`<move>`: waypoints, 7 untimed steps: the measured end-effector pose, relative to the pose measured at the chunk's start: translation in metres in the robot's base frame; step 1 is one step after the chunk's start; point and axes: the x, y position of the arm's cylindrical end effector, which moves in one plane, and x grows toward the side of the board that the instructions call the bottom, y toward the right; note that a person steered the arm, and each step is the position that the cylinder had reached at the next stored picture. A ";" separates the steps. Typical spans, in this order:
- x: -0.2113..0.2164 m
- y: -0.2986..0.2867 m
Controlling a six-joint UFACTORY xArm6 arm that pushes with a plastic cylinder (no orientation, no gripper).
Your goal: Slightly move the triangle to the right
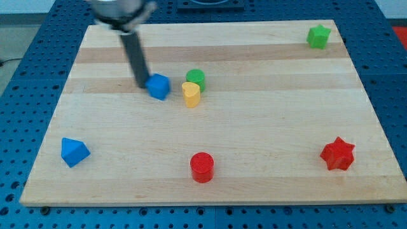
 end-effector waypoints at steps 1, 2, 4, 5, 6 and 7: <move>0.013 -0.030; 0.089 -0.090; 0.224 -0.084; 0.228 -0.155; 0.203 -0.132; 0.178 -0.126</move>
